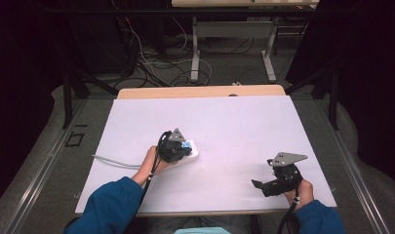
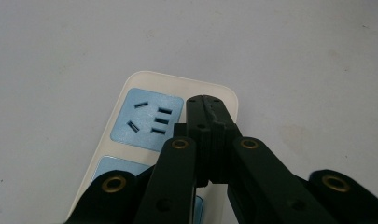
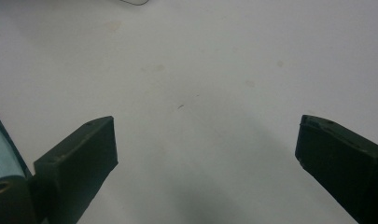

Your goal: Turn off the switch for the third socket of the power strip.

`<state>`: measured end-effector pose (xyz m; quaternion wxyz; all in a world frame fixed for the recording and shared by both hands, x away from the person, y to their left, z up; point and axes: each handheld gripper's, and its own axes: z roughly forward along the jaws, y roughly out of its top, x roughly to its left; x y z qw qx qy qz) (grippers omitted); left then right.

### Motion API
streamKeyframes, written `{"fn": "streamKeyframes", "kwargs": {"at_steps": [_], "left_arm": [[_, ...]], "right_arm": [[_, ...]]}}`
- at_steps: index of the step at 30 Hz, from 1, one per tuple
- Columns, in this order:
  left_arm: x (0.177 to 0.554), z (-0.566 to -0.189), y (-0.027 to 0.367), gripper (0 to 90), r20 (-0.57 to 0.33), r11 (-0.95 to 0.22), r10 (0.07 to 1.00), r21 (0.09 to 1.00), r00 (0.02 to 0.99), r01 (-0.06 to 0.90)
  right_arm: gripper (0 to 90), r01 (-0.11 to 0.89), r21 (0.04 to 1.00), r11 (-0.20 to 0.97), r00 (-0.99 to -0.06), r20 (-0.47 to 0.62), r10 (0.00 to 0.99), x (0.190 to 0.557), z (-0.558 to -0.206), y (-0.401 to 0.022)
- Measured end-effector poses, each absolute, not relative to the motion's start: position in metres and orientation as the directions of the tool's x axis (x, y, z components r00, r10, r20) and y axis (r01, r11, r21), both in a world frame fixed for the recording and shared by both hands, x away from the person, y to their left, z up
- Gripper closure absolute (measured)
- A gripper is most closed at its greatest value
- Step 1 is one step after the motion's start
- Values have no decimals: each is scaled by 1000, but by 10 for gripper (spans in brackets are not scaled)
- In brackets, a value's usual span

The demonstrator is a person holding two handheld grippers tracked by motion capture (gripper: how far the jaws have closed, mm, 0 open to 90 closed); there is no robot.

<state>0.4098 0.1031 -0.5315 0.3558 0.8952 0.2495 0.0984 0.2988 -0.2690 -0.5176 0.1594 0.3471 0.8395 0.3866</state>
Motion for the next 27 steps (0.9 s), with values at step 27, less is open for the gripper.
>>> {"fn": "streamKeyframes", "kwargs": {"at_steps": [27], "left_arm": [[410,-532,103,900,-6,-617,521,688,853,381]], "right_arm": [[49,459,759,461,-708,-1,706,299,-518,-269]]}}
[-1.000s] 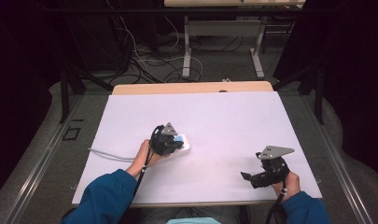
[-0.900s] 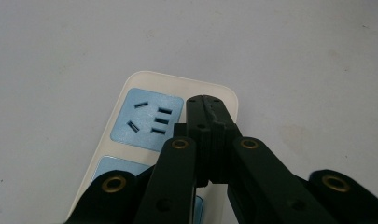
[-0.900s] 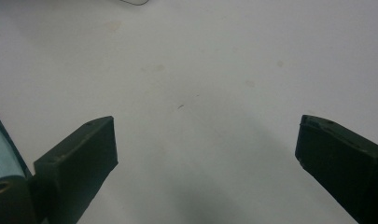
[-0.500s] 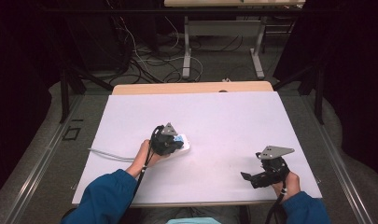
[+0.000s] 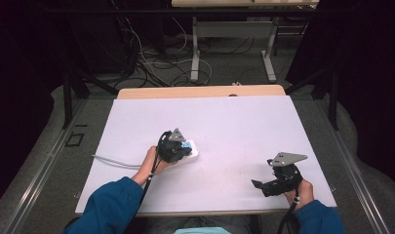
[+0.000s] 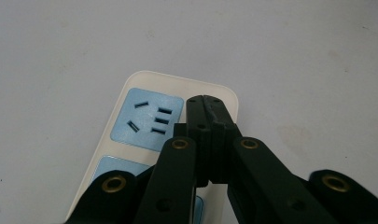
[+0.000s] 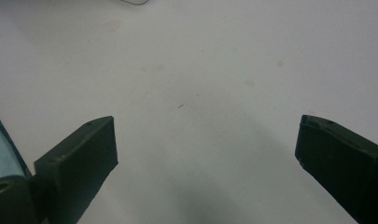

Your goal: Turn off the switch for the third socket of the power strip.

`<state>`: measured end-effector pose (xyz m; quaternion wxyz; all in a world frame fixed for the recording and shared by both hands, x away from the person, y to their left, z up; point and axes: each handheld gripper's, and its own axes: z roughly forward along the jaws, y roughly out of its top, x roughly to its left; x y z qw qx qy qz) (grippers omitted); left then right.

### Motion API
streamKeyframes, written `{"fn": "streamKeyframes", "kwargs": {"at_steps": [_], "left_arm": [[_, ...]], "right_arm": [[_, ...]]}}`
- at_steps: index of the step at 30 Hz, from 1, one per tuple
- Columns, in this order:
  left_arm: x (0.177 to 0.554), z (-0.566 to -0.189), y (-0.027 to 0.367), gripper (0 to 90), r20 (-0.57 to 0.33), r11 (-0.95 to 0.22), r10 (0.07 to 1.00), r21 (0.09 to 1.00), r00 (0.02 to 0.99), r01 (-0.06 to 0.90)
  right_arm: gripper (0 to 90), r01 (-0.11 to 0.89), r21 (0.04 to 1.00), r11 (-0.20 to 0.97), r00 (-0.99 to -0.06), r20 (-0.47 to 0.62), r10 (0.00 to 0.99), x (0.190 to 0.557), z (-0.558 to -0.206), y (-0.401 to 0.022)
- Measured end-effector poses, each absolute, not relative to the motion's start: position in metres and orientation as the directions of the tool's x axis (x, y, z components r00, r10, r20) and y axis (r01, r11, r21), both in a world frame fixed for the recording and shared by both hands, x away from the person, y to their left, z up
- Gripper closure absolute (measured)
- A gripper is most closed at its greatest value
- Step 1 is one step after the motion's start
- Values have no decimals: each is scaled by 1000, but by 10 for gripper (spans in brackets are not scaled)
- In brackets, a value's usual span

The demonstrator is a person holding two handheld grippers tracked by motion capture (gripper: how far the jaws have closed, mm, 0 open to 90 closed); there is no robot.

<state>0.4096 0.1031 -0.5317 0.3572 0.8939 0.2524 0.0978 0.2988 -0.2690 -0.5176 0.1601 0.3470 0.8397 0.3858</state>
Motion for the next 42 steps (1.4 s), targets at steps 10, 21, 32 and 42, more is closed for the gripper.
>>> {"fn": "streamKeyframes", "kwargs": {"at_steps": [10,21,32,42], "left_arm": [[410,-532,103,900,-4,-619,520,687,854,380],[410,-532,103,900,-3,-619,520,688,854,379],[408,-531,102,900,10,-626,520,685,854,372],[408,-531,101,900,16,-626,522,686,853,371]], "right_arm": [[50,460,759,461,-708,-1,706,299,-518,-269],[50,459,759,461,-707,-1,707,299,-518,-269],[50,454,759,467,-712,-6,702,300,-518,-270],[50,458,759,463,-712,1,702,299,-518,-269]]}}
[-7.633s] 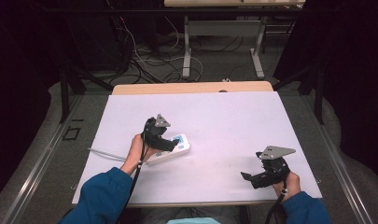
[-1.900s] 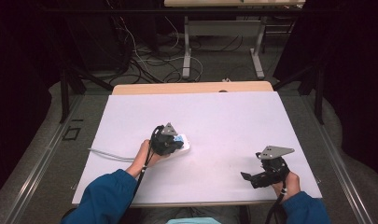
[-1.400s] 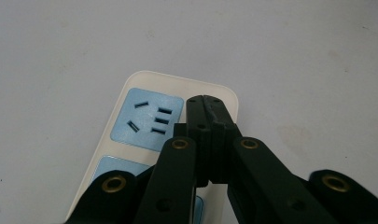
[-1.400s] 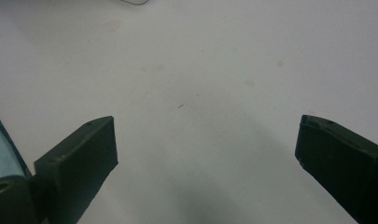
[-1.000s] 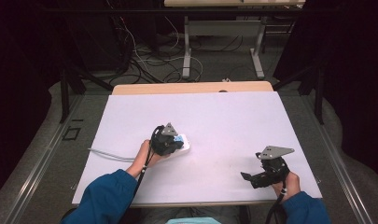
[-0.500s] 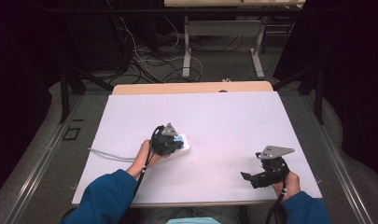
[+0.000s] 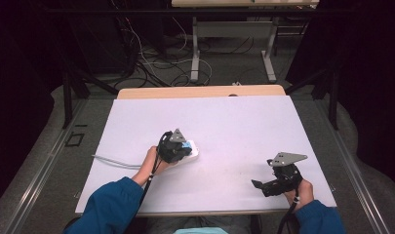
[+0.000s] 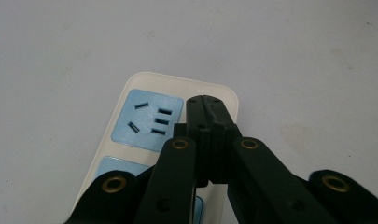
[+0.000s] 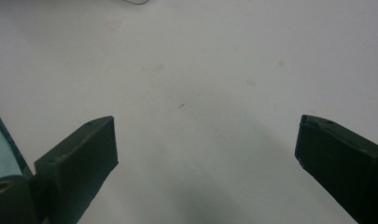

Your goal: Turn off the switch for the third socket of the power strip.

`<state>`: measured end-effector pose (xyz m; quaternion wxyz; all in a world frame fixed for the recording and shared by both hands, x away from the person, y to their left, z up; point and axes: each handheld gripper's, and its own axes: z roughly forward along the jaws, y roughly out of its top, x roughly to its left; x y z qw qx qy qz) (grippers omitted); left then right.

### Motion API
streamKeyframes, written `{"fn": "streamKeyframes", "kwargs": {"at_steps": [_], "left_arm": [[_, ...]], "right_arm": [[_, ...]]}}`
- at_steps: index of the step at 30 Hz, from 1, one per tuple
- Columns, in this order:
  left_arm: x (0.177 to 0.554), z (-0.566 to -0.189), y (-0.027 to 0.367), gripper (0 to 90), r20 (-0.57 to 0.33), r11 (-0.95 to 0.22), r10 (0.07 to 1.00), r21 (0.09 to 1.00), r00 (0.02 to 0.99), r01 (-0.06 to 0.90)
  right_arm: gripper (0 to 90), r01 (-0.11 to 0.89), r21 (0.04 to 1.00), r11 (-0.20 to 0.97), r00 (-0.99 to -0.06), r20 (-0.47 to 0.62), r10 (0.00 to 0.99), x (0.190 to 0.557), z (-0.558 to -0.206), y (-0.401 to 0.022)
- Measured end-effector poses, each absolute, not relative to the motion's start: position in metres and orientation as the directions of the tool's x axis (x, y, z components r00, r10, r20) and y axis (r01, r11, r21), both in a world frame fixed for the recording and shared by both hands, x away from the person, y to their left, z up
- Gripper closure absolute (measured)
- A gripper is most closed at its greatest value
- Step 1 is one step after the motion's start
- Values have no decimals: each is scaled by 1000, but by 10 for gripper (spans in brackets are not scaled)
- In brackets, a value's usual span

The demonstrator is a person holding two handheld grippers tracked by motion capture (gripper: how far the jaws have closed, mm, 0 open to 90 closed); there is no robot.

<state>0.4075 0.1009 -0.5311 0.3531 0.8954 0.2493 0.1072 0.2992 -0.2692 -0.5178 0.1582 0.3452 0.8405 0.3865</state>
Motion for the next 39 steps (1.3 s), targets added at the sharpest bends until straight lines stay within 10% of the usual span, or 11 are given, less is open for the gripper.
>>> {"fn": "streamKeyframes", "kwargs": {"at_steps": [39], "left_arm": [[407,-531,100,900,24,-631,522,683,853,367]], "right_arm": [[50,463,753,468,-716,7,698,300,-518,-270]]}}
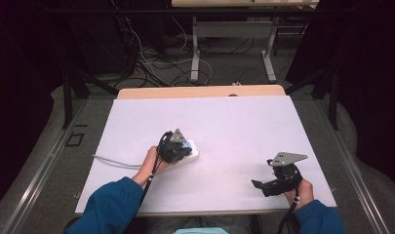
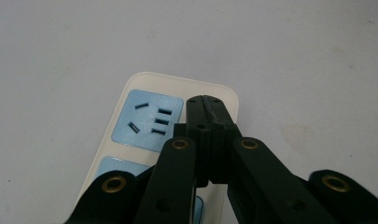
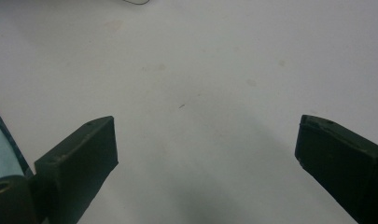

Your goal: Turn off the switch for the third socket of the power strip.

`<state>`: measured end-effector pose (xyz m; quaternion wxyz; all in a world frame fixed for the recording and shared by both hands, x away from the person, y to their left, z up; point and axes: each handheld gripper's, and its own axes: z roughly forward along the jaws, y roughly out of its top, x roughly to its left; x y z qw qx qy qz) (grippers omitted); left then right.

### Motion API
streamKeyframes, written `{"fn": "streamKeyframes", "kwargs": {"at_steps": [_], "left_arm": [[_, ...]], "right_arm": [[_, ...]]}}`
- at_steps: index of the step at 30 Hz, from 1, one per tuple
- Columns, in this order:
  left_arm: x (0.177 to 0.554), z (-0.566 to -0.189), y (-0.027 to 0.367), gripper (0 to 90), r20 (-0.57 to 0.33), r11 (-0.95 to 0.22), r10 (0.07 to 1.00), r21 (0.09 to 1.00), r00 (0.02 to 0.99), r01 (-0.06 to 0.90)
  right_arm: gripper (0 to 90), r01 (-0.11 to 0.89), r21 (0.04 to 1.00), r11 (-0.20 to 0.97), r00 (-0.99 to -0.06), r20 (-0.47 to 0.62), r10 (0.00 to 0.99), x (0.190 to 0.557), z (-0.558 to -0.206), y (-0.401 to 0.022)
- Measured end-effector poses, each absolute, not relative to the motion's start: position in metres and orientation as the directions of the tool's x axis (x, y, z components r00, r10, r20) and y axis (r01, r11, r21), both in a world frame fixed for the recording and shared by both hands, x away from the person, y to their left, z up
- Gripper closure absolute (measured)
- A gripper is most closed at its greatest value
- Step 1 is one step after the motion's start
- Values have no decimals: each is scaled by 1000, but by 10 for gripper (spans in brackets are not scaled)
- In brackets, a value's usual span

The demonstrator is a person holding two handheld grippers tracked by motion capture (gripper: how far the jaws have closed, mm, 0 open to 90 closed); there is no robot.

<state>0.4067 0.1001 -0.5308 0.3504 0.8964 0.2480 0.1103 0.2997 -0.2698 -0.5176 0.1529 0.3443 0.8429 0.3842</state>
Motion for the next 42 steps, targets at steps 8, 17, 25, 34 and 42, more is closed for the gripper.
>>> {"fn": "streamKeyframes", "kwargs": {"at_steps": [8,17,25,34,42], "left_arm": [[406,-531,99,900,32,-633,525,682,851,365],[405,-531,99,900,39,-635,526,683,850,361],[406,-528,100,900,42,-622,540,693,841,365],[404,-519,104,520,65,-597,574,715,816,363],[397,-508,117,142,99,-591,609,719,787,367]], "right_arm": [[50,465,752,468,-713,5,701,299,-517,-270],[50,469,749,469,-714,9,700,300,-518,-269],[50,466,751,468,-715,8,699,300,-518,-270],[50,453,759,468,-716,-3,698,300,-518,-270],[50,464,758,458,-708,7,706,299,-518,-270]]}}
